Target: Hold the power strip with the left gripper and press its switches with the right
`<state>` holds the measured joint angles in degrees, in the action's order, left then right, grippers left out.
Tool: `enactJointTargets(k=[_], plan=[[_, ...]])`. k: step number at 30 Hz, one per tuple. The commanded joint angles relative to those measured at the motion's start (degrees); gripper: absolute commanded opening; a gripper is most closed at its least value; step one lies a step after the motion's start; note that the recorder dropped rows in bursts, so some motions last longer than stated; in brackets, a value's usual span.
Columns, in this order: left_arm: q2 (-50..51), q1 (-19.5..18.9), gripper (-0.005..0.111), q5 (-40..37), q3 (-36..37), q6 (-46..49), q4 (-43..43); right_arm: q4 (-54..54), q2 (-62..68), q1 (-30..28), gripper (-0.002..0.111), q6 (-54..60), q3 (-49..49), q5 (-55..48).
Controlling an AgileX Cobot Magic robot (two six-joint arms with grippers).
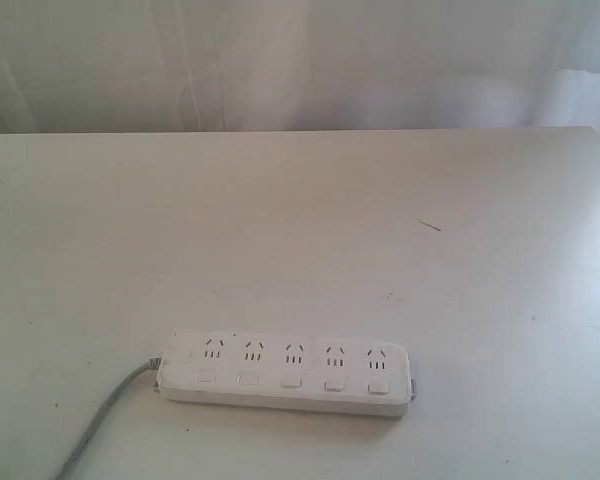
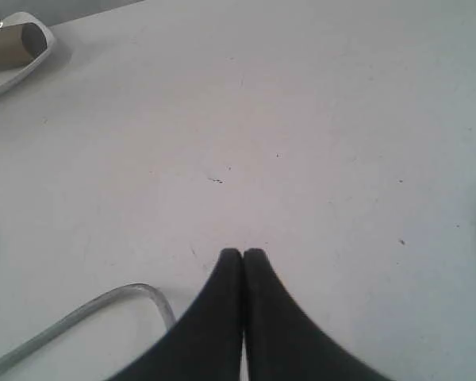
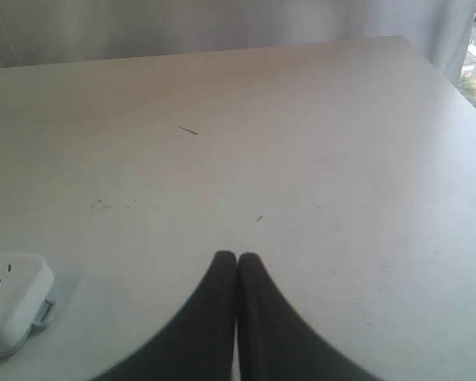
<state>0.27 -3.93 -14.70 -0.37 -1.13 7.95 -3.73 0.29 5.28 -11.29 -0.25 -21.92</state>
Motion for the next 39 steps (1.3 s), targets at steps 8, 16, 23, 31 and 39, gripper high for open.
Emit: enactJointTargets(k=[8, 16, 23, 31, 39], plan=[[-0.27, -0.02, 0.000, 5.44, 0.37, 6.62, 8.92, -0.09, -0.29, -0.27, 0.000, 0.00, 0.25, 0.56], [-0.27, -0.02, 0.000, 7.99, 0.37, 7.39, 10.17, -0.09, -0.29, -0.27, 0.000, 0.00, 0.25, 0.56], [-0.27, -0.02, 0.000, 20.80, 0.37, -7.91, -2.82, -0.09, -0.29, -0.27, 0.000, 0.00, 0.25, 0.56], [-0.27, -0.02, 0.000, 48.71, 0.37, -31.86, -4.32, -0.09, -0.29, -0.27, 0.000, 0.00, 0.25, 0.56], [-0.27, -0.02, 0.000, 55.83, 0.37, -46.76, 9.53, -0.09, -0.29, -0.27, 0.000, 0.00, 0.25, 0.56]])
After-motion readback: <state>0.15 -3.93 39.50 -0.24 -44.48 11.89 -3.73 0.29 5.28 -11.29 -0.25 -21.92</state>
